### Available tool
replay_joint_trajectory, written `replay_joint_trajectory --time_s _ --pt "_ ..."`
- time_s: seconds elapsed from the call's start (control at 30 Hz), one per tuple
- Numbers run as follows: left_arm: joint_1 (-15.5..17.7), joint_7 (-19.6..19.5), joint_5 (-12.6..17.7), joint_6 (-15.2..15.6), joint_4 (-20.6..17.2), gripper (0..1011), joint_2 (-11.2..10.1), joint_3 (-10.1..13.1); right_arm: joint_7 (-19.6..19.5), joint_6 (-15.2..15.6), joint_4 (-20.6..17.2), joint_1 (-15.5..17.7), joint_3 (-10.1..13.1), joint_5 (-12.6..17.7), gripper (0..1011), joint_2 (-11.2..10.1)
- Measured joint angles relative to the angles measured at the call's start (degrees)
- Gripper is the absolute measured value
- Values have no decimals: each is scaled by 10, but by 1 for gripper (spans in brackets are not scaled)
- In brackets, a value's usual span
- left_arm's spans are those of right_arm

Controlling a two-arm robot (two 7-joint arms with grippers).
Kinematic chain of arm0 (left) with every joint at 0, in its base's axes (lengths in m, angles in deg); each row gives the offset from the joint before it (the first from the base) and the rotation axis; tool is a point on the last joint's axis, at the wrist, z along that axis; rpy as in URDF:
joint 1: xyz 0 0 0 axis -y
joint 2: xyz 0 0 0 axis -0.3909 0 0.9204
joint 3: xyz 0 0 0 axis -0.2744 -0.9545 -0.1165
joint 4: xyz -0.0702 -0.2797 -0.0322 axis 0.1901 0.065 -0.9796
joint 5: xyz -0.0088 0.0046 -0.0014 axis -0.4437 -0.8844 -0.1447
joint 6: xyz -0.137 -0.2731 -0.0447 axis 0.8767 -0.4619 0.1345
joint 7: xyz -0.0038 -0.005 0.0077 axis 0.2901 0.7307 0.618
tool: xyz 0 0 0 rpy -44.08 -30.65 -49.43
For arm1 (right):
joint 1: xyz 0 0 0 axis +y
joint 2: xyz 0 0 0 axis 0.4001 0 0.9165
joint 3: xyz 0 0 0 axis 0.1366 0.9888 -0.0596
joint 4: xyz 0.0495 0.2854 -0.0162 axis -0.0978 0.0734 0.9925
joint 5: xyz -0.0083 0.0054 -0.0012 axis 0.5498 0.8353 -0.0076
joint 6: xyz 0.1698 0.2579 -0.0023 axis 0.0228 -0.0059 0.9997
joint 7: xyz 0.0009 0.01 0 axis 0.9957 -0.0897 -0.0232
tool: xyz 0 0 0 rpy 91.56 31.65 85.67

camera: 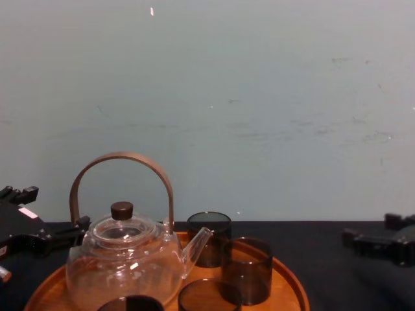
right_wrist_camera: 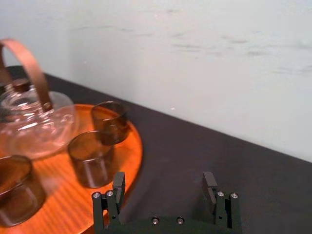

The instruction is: Pick up the glass from the table and place it on the tray.

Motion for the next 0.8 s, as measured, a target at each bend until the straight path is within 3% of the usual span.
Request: replay_joint_trajectory --time_s 0.3,0.8 --pt "0 0 0 0 0 1010 0 0 -30 -21 -11 18 34 -3 1002 4" --pt "0 0 0 0 0 1010 0 0 -26 -18 -9 16 30 -3 1002 3"
